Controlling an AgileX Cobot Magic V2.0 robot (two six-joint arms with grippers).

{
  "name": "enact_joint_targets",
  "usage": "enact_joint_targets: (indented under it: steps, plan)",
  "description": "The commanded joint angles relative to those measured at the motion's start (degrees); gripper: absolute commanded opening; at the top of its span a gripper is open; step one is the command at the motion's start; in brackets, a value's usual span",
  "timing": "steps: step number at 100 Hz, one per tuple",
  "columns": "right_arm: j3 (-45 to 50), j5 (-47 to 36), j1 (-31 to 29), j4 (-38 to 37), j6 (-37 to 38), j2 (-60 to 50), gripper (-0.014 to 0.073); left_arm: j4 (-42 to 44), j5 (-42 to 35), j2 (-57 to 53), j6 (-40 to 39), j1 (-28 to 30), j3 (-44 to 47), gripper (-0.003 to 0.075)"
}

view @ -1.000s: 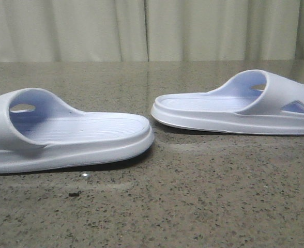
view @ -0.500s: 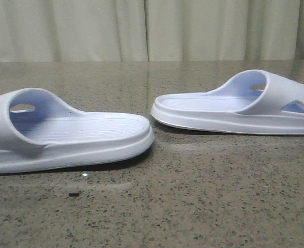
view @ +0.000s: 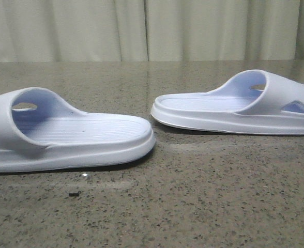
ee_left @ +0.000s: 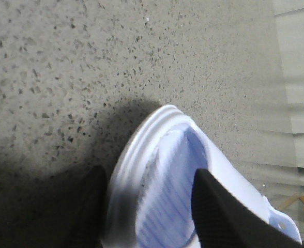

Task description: Insert blue slippers together front up

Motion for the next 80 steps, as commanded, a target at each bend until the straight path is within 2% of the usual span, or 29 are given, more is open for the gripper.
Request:
enact_joint_targets:
  steps: [1,34,80]
  plan:
    - [-2.11,-4.25,-0.4,0.72,0.15,0.53,0.0517,-0.81,0.49,0.59,-0.16,-0.08,-0.48,0.023]
    - [-2.11,-4.15,-0.4,0.72,0.15,0.53,0.0516,-0.81,-1.97,0.59,-0.08,-0.08,-0.48,0.0016]
    - [-2.11,-3.84,-0.4,0.72,0.15,0.53,0.0516,-4.55,-2.45,0.24,1.04,-0.08,-0.48,0.0016]
